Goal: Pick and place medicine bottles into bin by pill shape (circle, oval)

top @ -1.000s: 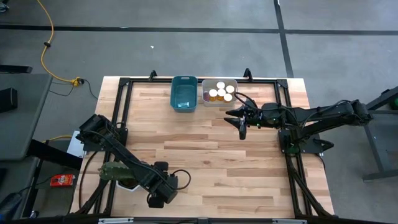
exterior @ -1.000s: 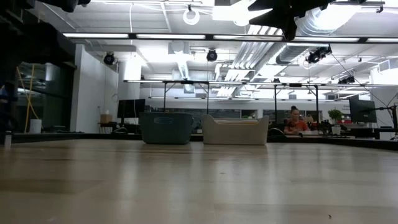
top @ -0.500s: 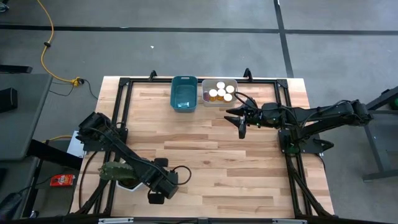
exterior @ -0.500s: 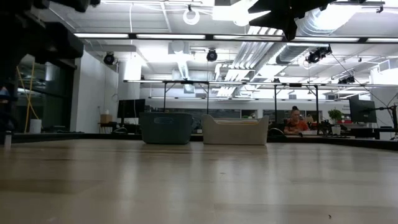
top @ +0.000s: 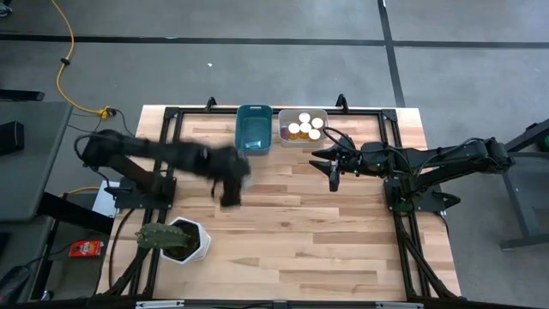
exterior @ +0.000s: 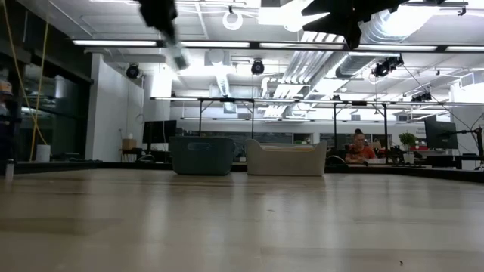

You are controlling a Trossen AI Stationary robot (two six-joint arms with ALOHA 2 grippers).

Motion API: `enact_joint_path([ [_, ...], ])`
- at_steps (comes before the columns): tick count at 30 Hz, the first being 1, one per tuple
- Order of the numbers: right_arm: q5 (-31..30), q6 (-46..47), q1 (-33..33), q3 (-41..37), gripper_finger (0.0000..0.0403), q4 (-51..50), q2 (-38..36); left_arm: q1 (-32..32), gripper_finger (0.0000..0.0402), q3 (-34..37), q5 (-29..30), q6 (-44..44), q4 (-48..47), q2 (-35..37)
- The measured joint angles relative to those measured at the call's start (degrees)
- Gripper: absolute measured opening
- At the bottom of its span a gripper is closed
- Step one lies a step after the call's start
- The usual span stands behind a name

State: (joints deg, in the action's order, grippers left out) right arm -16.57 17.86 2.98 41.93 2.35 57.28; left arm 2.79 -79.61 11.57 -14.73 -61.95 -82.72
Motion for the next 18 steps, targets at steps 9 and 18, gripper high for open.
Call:
enact_joint_path([
  [9, -3.1, 2.9, 0.0, 0.0, 0.0145, 0.6, 0.0, -30.4, 0.0126, -17.6, 5.4, 20.7, 1.8, -5.6],
  [18, -4.7, 6.9, 0.0, 0.0, 0.0145, 0.8, 0.0, -44.8, 0.0126, -23.2, -6.8, 17.1, -6.8, -25.1],
])
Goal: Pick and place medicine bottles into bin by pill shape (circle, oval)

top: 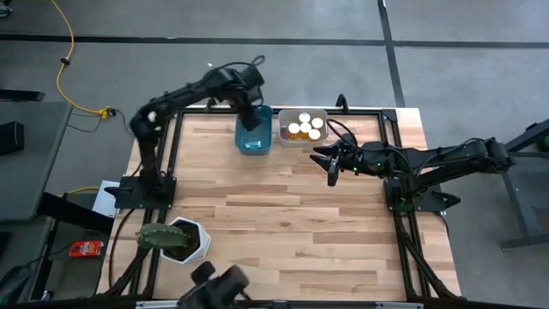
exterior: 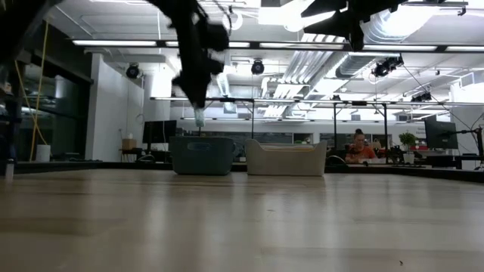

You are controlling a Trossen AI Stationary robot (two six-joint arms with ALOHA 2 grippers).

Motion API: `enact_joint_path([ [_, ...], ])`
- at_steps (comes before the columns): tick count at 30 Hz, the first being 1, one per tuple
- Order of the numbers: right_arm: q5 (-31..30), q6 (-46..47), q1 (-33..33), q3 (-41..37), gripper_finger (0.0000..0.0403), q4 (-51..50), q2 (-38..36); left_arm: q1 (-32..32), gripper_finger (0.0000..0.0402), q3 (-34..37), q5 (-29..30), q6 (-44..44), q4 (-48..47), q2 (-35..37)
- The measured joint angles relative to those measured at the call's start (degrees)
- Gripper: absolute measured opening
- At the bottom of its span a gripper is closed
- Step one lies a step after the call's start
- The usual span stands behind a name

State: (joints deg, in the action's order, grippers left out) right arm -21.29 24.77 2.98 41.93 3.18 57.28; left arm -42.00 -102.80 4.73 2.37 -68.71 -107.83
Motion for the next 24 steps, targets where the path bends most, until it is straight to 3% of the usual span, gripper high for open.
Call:
enact_joint_path([
  [6, 0.0, 1.1, 0.0, 0.0, 0.0145, 0.0, 0.0, -1.0, 0.0126, 0.0, -6.6, -2.6, -0.4, -9.8],
  [14, 0.0, 2.4, 0.0, 0.0, 0.0145, 0.0, 0.0, 0.5, 0.0126, 0.0, -0.7, -3.4, -0.2, -14.7],
  [24, 0.0, 2.3, 0.0, 0.0, 0.0145, 0.0, 0.0, 2.0, 0.0126, 0.0, -0.2, -5.2, 2.5, -14.9],
])
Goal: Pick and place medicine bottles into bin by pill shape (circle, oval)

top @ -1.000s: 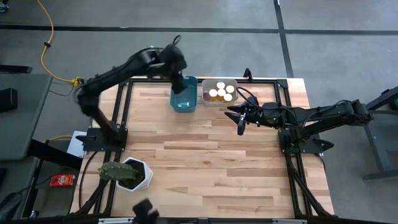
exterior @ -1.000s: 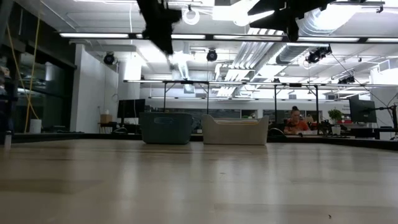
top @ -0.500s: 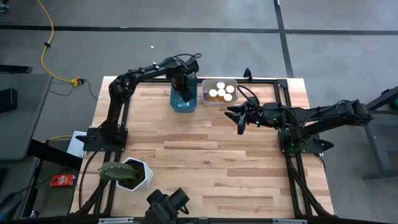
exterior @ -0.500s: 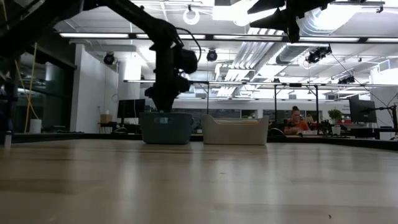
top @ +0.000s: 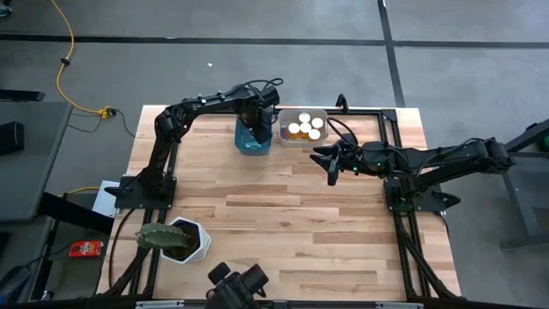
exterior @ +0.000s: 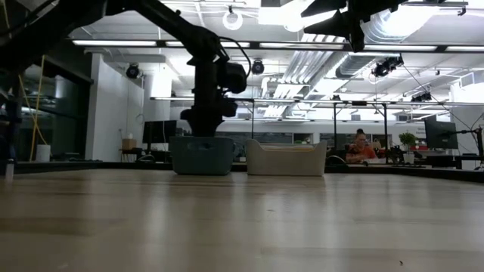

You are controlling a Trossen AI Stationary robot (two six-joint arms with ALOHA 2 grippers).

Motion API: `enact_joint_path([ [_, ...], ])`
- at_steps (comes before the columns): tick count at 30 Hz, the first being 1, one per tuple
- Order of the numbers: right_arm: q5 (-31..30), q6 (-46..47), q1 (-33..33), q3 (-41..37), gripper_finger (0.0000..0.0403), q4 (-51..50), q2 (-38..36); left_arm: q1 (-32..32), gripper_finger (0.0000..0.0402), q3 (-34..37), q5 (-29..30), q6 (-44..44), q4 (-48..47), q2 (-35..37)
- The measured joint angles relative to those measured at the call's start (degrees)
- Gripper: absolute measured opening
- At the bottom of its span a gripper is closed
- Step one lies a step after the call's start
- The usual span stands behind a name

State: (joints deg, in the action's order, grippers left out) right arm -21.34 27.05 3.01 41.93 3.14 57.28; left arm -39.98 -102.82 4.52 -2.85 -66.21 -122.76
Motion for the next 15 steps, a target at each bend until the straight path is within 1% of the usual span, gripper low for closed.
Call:
enact_joint_path([
  [6, 0.0, 0.0, 0.0, 0.0, 0.0145, -0.4, 0.0, 0.9, 0.0138, 0.0, 0.7, -0.1, 1.1, 0.0],
  [15, 0.5, 0.0, 0.0, 0.0, 0.0145, -0.4, 0.0, 1.5, 0.0195, 0.0, 0.7, -0.1, 1.6, 0.0],
])
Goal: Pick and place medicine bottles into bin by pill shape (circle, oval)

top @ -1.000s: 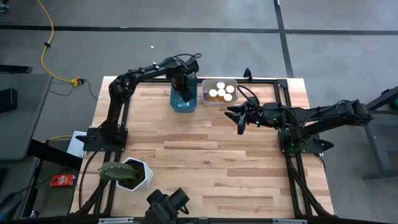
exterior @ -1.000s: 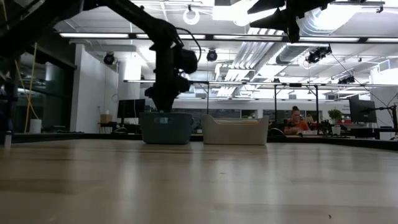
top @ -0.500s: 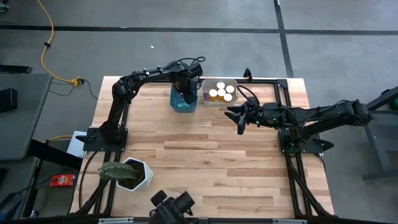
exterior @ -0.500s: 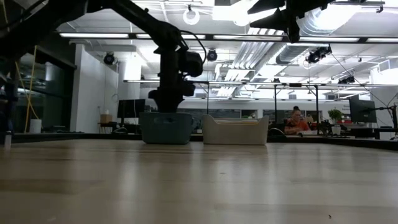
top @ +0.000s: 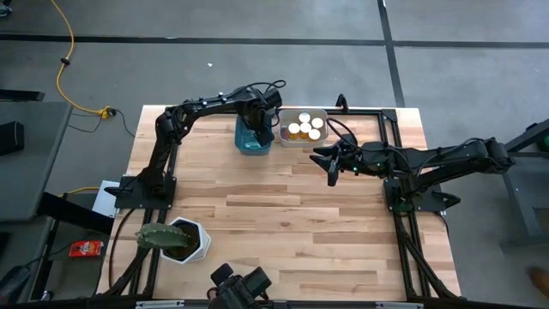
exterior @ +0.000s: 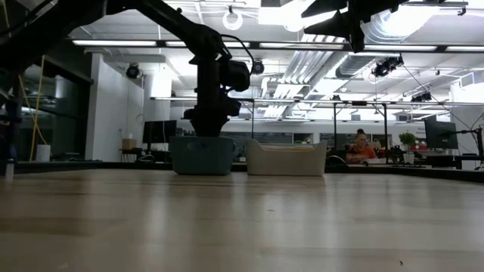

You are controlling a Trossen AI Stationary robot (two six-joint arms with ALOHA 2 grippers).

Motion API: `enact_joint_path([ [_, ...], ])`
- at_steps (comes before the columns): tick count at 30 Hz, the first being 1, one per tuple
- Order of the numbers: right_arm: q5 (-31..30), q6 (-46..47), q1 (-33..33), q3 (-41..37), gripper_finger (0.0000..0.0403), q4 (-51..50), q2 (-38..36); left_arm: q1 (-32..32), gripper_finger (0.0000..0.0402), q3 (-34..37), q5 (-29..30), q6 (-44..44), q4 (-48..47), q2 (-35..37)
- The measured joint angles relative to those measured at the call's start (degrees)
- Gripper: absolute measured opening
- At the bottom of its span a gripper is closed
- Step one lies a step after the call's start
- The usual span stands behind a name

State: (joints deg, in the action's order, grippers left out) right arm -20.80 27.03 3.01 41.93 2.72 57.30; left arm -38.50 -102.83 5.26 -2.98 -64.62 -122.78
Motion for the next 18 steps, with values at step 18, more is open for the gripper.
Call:
enact_joint_path([
  [18, 0.2, -0.5, 0.0, 0.0, 0.0145, 0.1, 0.0, 1.3, 0.0218, -0.9, -12.6, -4.9, 18.5, 23.7],
])
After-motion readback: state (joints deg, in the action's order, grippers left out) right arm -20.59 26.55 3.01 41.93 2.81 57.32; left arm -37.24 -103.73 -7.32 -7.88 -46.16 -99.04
